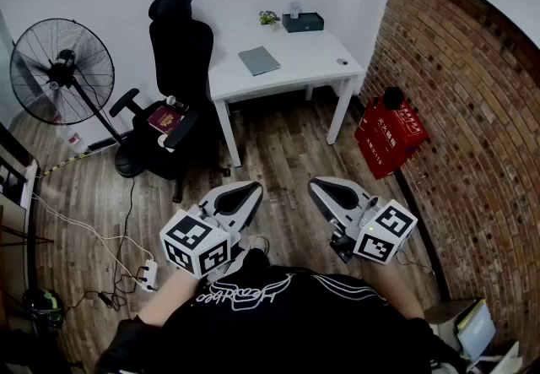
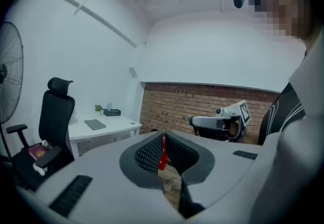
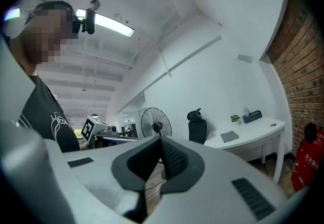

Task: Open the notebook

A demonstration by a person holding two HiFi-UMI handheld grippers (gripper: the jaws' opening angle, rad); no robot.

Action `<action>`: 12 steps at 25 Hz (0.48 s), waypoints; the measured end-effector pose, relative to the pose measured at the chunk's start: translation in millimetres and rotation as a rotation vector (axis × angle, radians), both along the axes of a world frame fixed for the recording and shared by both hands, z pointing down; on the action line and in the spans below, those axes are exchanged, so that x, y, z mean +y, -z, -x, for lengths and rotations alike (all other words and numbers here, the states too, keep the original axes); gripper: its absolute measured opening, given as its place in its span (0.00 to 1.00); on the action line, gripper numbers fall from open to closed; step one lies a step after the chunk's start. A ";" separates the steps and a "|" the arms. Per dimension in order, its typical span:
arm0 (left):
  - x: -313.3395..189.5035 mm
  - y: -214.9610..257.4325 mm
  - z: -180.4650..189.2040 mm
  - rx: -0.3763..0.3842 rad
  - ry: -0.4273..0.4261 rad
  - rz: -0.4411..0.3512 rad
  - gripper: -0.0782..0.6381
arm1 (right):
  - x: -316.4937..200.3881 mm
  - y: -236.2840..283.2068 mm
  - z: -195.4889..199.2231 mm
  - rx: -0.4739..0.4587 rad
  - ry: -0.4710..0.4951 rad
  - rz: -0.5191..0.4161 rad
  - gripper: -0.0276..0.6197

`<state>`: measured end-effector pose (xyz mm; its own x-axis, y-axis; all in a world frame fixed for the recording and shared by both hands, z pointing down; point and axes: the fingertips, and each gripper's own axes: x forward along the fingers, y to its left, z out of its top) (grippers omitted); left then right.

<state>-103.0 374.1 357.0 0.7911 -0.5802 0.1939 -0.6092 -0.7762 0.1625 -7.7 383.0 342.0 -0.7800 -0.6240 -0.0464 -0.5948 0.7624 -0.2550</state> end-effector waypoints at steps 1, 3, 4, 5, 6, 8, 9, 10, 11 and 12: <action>2.6 0.9 -3.2 -0.001 -0.005 -0.005 0.16 | 2.8 0.4 -2.8 -0.003 -0.001 -0.002 0.04; 7.0 2.8 -9.1 -0.001 -0.014 -0.012 0.16 | 6.8 0.6 -8.2 -0.008 -0.005 -0.004 0.04; 8.5 3.8 -11.4 0.000 -0.017 -0.012 0.16 | 7.3 -0.1 -10.9 -0.010 -0.011 -0.002 0.04; 9.6 5.0 -13.0 0.002 -0.019 -0.011 0.16 | 6.7 -1.5 -13.5 -0.011 -0.019 0.003 0.04; 10.3 6.7 -14.0 0.004 -0.019 -0.010 0.16 | 5.3 -3.3 -15.9 -0.011 -0.030 0.010 0.04; 11.8 11.4 -14.9 0.009 -0.018 -0.013 0.16 | 3.3 -4.9 -18.3 -0.007 -0.045 0.013 0.04; 12.7 13.6 -14.7 0.010 -0.017 -0.016 0.16 | 3.5 -3.9 -17.9 -0.003 -0.046 0.005 0.04; 13.1 14.9 -13.7 0.009 -0.016 -0.018 0.16 | 3.9 -2.4 -16.6 0.003 -0.045 -0.006 0.04; 12.4 15.1 -11.9 0.006 -0.011 -0.016 0.16 | 3.7 -0.9 -14.6 0.007 -0.043 -0.016 0.04; 10.5 14.3 -9.4 0.001 -0.005 -0.011 0.16 | 2.3 0.3 -12.2 0.006 -0.038 -0.021 0.04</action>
